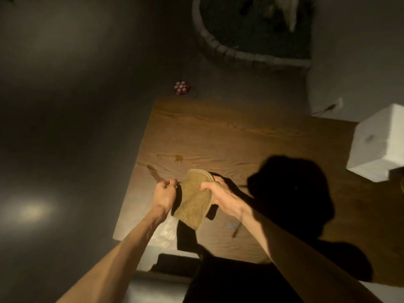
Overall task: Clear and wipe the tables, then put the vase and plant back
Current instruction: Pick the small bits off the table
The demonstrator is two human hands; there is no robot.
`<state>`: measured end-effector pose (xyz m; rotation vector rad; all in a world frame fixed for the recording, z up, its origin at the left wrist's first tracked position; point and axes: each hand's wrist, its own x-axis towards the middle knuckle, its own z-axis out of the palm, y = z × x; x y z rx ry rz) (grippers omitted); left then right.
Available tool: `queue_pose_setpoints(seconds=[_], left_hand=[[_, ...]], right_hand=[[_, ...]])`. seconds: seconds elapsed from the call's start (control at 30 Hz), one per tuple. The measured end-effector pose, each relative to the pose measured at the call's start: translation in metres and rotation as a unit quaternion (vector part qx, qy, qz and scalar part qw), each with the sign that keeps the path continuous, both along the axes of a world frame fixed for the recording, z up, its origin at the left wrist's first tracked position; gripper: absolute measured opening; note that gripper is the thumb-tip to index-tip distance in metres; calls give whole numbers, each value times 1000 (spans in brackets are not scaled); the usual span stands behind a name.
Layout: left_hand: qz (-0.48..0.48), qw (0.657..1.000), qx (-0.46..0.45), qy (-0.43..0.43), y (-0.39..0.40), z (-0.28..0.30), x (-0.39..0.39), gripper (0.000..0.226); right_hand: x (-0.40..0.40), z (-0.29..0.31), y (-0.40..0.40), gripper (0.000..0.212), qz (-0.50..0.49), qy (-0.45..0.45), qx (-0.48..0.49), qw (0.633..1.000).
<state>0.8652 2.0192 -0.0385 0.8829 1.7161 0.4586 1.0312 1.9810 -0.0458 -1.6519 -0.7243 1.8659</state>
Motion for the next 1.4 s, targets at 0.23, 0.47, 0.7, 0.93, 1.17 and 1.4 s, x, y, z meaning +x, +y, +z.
queue_pose_setpoints(seconds=[0.23, 0.47, 0.7, 0.93, 1.17, 1.4], left_hand=[[-220, 975, 26, -4, 7, 38, 124, 27], [-422, 906, 7, -8, -43, 51, 265, 24], [-517, 855, 24, 14, -122, 32, 372, 29], [-629, 777, 7, 17, -194, 0, 457, 24], [-642, 764, 5, 60, -222, -27, 511, 22], [-552, 833, 1, 29, -199, -70, 541, 22]], right_hand=[[114, 28, -33, 83, -172, -105, -10, 979], [230, 16, -123, 44, -366, -109, 4, 924], [301, -10, -216, 39, -477, -88, -21, 874], [352, -44, -283, 35, -563, -141, 24, 814], [393, -73, -314, 46, -581, -539, 117, 599], [458, -160, -306, 38, -392, -557, 68, 729]])
